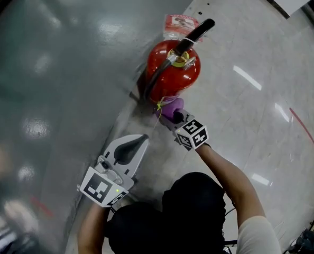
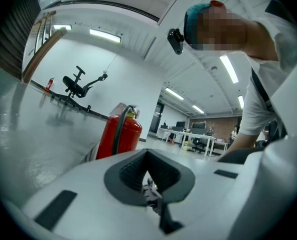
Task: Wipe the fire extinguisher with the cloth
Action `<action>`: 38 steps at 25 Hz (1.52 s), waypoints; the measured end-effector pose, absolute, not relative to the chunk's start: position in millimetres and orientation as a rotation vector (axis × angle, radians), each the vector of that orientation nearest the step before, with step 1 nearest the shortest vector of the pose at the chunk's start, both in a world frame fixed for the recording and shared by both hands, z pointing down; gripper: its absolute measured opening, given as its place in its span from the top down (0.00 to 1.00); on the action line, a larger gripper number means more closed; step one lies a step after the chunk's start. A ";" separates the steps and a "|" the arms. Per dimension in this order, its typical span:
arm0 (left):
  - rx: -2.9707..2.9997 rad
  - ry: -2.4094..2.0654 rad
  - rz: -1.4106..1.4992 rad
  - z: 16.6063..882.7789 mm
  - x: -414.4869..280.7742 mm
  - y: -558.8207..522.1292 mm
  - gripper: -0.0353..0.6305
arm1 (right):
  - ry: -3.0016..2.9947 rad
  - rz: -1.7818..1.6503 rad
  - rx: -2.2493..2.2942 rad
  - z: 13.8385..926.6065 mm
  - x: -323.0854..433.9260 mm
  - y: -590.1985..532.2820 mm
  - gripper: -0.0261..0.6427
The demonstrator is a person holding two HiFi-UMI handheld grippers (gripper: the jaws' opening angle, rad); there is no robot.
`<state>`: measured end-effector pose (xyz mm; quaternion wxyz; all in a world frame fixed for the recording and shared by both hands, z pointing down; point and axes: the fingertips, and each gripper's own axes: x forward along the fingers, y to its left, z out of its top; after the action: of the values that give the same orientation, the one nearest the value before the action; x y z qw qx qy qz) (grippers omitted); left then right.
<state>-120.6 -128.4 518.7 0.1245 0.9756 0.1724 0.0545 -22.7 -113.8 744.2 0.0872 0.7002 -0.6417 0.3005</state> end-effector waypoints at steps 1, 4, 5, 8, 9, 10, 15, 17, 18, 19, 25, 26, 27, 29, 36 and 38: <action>2.842 0.500 0.158 519.1 -121.2 -128.0 0.94 | -1.907 0.891 2.079 743.5 -23.0 -113.1 0.87; 2.830 0.489 0.151 520.1 -123.0 -127.3 0.94 | -1.903 0.890 2.071 743.2 -23.7 -112.4 0.87; 2.829 0.487 0.149 520.3 -123.7 -127.0 0.94 | -1.902 0.889 2.070 743.1 -23.8 -112.0 0.87; 2.830 0.485 0.155 522.3 -125.8 -125.4 0.94 | -1.890 0.873 2.064 742.5 -23.7 -110.7 0.87; 2.830 0.485 0.159 523.5 -126.7 -124.7 0.94 | -1.885 0.868 2.060 742.7 -23.8 -110.0 0.87; 2.829 0.486 0.165 524.8 -127.7 -123.7 0.94 | -1.882 0.866 2.055 742.9 -24.1 -108.8 0.87; 2.828 0.495 0.169 526.3 -130.0 -121.6 0.94 | -1.865 0.842 2.010 740.9 -27.8 -100.6 0.87; 2.826 0.492 0.160 525.3 -129.4 -122.0 0.94 | -1.861 0.835 1.987 739.3 -28.4 -97.5 0.87; 2.825 0.492 0.157 524.7 -129.0 -122.0 0.94 | -1.863 0.834 1.977 738.0 -28.7 -96.2 0.87; 2.823 0.491 0.154 523.9 -128.8 -121.8 0.94 | -1.868 0.828 1.966 735.6 -29.3 -95.1 0.87; 2.820 0.503 0.155 521.7 -132.5 -119.9 0.94 | -1.968 0.773 1.949 697.8 -38.7 -98.6 0.87; 2.820 0.502 0.152 521.3 -132.6 -120.1 0.94 | -1.979 0.768 1.946 691.4 -39.2 -101.4 0.87; 2.819 0.500 0.150 520.7 -132.5 -120.3 0.94 | -1.986 0.767 1.945 685.3 -39.2 -104.5 0.87; 2.814 0.496 0.145 519.4 -132.4 -121.0 0.94 | -1.999 0.762 1.952 672.7 -37.8 -111.6 0.87; 2.810 0.503 0.140 516.7 -132.1 -121.4 0.94 | -2.064 0.723 1.983 626.0 -35.6 -123.2 0.87; 2.807 0.498 0.133 517.2 -130.6 -122.5 0.94 | -2.078 0.707 1.984 613.1 -34.8 -123.6 0.87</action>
<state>-130.6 -122.5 517.2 0.1434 0.9734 0.1727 0.0460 -34.8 -123.6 613.1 0.0915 0.6677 -0.6994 0.2380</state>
